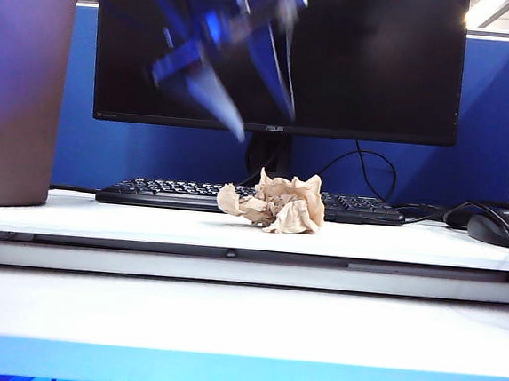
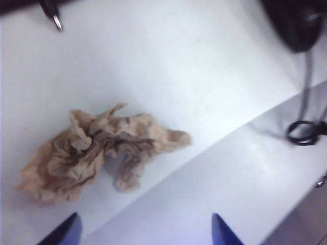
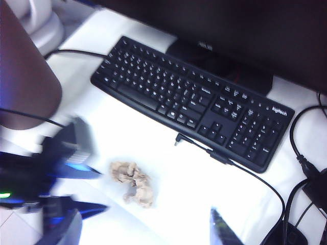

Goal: Pick up all paper balls from the table and place them in the pink trash can.

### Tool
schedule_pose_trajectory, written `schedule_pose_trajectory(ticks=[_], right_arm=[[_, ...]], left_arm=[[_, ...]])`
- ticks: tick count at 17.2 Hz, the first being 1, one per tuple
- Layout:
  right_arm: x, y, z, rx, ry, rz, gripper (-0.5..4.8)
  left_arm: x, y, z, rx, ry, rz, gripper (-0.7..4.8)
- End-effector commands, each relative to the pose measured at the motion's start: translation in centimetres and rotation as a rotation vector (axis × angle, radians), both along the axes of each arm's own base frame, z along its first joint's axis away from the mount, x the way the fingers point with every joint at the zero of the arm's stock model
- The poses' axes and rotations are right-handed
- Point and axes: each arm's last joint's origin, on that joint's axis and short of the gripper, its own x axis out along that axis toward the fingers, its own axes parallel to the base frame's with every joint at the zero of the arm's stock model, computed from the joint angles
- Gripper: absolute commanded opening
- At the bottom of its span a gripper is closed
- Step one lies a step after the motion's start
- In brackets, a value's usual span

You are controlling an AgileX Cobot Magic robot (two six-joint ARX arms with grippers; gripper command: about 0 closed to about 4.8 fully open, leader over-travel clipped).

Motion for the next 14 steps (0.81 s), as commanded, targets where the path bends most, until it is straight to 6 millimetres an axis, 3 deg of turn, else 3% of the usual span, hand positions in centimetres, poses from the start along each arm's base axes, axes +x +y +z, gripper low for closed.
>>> schedule_pose_trajectory(ticks=[1, 14], right_arm=[[-0.2, -0.1, 0.3, 0.004, -0.023, -0.001, 3.19], [-1.8, -0.5, 1.2, 0.018, -0.064, 0.003, 3.19]], left_arm=[[0.9, -1.1, -1.7, 0.017, -0.004, 0.001, 3.33], [4.0, -3.2, -6.3, 0.042, -0.087, 0.068, 3.32]])
